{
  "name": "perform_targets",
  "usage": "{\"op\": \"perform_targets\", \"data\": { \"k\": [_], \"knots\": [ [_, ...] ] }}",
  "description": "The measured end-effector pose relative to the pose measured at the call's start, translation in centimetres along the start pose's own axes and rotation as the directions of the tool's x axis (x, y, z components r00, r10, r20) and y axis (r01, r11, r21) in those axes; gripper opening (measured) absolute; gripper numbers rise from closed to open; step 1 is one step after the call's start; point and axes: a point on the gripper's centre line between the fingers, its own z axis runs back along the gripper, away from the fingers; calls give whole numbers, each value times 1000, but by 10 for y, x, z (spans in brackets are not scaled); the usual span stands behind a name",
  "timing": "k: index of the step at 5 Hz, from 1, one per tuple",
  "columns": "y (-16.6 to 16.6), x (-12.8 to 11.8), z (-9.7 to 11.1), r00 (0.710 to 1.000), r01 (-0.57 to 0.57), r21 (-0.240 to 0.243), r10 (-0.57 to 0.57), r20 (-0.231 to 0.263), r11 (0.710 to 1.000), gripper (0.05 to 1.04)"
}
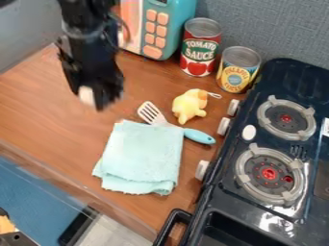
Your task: Move the egg to the top edge of the table
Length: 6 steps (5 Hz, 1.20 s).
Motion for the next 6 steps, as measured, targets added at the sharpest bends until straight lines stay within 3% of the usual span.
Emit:
{"op": "perform_targets", "data": {
  "k": [2, 4, 5, 6],
  "knots": [
    [29, 62, -36, 996, -83, -35, 82, -31, 996, 653],
    [22, 111, -82, 993, -83, -16, 81, -91, 996, 653],
    [26, 122, -90, 992, -85, 8, 85, -90, 996, 728],
    [19, 121, -89, 990, -62, 3, 62, -124, 998, 982]
  ]
}}
